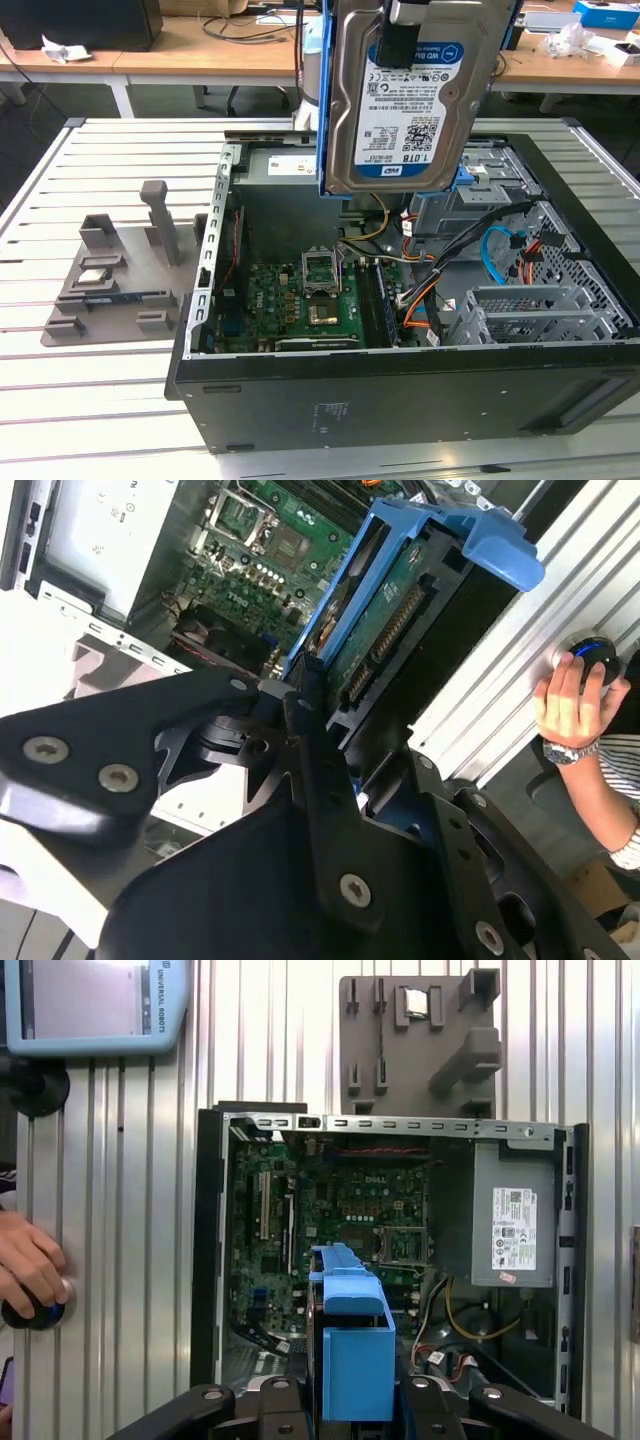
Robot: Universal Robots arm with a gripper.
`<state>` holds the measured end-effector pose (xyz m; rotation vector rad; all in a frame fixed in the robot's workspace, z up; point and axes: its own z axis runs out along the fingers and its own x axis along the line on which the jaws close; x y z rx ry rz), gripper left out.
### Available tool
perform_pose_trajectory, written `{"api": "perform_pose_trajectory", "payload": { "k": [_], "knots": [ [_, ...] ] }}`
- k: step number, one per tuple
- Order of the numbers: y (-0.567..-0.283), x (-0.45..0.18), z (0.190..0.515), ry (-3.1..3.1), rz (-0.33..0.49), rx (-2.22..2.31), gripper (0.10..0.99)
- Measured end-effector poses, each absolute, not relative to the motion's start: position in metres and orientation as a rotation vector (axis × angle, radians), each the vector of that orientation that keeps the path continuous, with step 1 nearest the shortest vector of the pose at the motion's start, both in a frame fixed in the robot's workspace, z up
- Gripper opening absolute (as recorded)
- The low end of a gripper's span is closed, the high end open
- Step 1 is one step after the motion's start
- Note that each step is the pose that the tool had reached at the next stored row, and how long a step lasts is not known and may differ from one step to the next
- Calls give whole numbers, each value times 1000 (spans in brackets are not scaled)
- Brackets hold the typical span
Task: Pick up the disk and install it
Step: 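Pick up the disk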
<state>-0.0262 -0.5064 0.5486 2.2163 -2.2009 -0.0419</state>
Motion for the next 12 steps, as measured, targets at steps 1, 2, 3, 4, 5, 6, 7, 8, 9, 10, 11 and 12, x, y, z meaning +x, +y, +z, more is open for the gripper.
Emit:
{"api": "perform_pose_trajectory", "payload": {
  "k": [1,2,3,4,5,6,7,8,9,10,11,12],
  "knots": [
    [-507,-26,548,-2205,-44,2214,365],
    [-509,-26,547,-2210,-44,2209,365],
    [-511,-26,546,-2213,-44,2206,365],
    [-512,-26,545,-2214,-44,2205,365],
    [-513,-26,543,-2216,-44,2204,365],
    [-514,-25,541,-2217,-44,2203,365],
    [-515,-22,539,-2217,-44,2202,365],
    [-515,-20,538,-2217,-44,2202,365],
    [-515,-17,537,-2217,-44,2202,365],
    [-515,-12,535,-2217,-44,2201,365],
    [-515,-9,533,-2217,-43,2201,365],
    [-515,-6,530,-2218,-43,2201,365]
  ]
}}
